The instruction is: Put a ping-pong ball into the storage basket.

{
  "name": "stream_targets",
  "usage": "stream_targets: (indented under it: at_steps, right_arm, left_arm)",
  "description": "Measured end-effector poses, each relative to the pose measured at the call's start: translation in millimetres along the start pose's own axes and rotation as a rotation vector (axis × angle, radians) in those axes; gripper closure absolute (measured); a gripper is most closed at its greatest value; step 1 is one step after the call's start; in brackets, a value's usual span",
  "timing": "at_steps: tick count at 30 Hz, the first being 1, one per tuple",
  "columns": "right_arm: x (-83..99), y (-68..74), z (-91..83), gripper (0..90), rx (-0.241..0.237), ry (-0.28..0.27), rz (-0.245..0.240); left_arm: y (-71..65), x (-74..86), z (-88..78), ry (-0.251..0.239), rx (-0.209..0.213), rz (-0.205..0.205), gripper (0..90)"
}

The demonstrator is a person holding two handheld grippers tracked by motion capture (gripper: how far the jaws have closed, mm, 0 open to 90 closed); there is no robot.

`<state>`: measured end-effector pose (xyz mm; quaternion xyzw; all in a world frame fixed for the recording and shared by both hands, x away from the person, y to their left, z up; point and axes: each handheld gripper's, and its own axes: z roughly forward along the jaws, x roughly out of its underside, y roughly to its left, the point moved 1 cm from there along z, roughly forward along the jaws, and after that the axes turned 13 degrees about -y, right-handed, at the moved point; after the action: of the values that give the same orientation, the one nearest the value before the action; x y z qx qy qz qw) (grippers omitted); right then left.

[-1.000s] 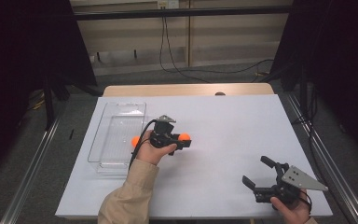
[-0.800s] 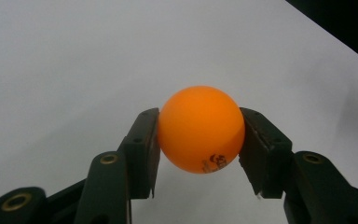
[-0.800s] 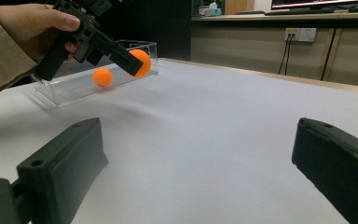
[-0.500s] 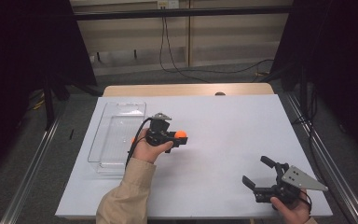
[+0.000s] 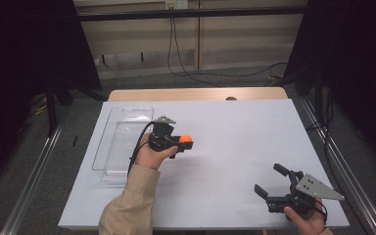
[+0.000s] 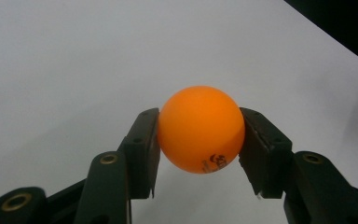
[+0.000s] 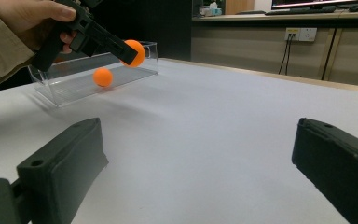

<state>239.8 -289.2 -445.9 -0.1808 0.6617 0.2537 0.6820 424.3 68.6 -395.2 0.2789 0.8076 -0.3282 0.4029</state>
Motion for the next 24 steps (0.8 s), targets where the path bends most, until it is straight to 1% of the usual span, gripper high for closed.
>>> stream_targets:
  at_steps: [4,6,12,24]
  right_arm:
    - [0.0,-0.1,0.0,1.8,0.000,-0.001,0.000]
    - [0.0,-0.1,0.0,1.7,0.000,0.000,0.000]
    - [-0.1,-0.2,0.0,1.8,0.001,-0.002,0.000]
    - [-0.2,-0.1,-0.1,1.8,0.001,-0.001,0.001]
  left_arm:
    - [1.8,-0.8,-1.9,-0.006,-0.002,-0.008,50.8]
    - [3.1,-1.5,-3.6,-0.005,-0.004,-0.004,50.8]
    - [7.0,-3.7,-9.4,-0.017,-0.017,-0.011,50.8]
    - [16.1,-5.7,-19.4,-0.025,-0.056,-0.005,50.8]
